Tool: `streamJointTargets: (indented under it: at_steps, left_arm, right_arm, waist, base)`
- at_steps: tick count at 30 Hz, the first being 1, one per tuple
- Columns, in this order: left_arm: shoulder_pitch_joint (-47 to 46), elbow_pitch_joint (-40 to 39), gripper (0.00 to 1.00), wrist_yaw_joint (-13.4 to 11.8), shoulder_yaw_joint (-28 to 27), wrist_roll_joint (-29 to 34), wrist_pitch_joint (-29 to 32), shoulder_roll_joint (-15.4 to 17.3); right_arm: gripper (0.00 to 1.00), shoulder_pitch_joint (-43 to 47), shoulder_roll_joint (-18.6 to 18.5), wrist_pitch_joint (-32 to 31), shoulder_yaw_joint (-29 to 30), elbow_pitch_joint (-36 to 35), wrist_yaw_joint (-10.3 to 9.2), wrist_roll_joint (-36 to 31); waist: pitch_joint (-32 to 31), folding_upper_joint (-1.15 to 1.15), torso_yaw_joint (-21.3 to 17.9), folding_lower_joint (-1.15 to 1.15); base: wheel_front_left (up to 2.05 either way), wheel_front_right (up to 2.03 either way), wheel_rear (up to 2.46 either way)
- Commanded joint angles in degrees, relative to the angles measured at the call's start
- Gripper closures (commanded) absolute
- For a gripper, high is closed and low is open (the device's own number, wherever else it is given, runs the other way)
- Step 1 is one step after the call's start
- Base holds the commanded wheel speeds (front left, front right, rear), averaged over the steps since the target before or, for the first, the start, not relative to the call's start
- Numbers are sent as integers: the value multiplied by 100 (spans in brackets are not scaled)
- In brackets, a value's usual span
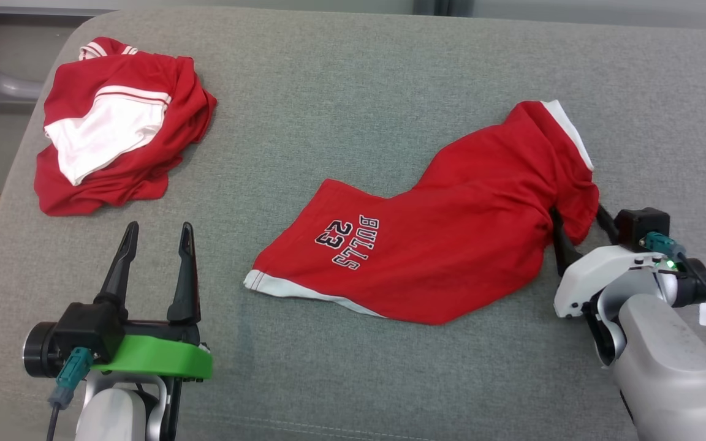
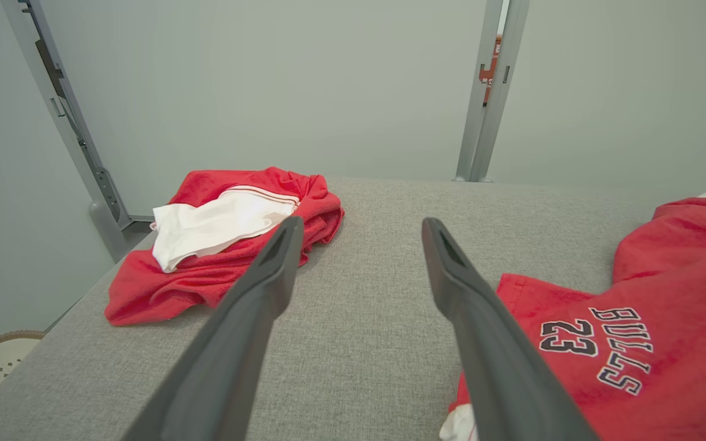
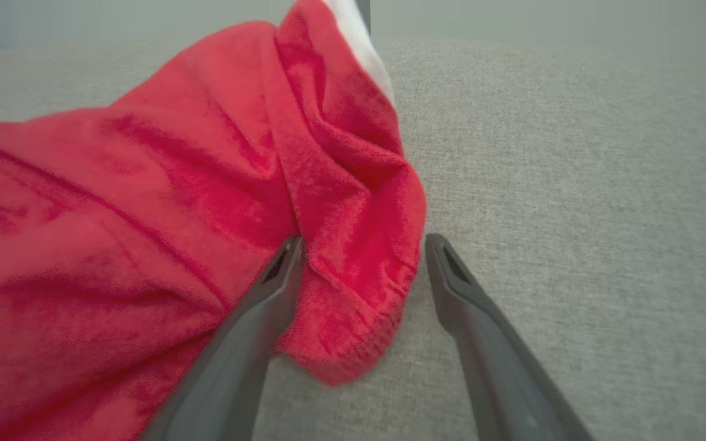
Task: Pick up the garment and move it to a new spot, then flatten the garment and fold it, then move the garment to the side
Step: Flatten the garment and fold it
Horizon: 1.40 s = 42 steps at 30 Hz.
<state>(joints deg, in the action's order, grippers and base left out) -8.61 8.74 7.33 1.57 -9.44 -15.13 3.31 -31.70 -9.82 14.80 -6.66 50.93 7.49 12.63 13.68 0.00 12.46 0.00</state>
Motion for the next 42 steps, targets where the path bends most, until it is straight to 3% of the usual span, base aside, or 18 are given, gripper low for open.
streamJointTargets:
  at_steps: [1,2,3,12,23,30,37,42]
  left_arm:
    - [-72,15,0,22,8,46,-3,0]
    - [-68,24,0,22,23,44,-3,-1]
    - [-48,25,0,19,28,42,-3,-3]
    - [163,37,0,21,-74,12,-3,-11]
    - [434,-35,0,21,-184,45,-3,-19]
    - [369,-75,0,21,-147,37,-3,-30]
    - [325,-22,0,21,-39,-54,-3,-38]
    - [220,36,0,21,75,-119,-2,-39]
  right_arm:
    - [56,-48,27,24,-41,117,1,63]
    - [84,-79,24,21,-64,201,1,102]
    - [100,-102,33,26,-79,252,1,166]
    - [100,372,-100,40,77,-563,1,310]
    - [100,1657,-531,38,513,-2562,1,-51]
    - [100,2288,-607,-512,1051,-3709,1,-135]
    - [100,1961,-519,-842,833,-4145,1,-257]
    - [100,1208,-435,-1063,358,-3912,1,-388]
  waist:
    - [-9,0,31,0]
    - [-21,0,39,0]
    - [-39,0,37,0]
    - [-337,0,-185,0]
    - [-575,0,-576,0]
    - [-517,0,-603,0]
    - [-464,0,-386,0]
    - [-398,0,-126,0]
  base:
    - [0,0,0]
    - [0,0,0]
    - [0,0,0]
    - [0,0,0]
    - [0,0,0]
    - [0,0,0]
    - [0,0,0]
    - [0,0,0]
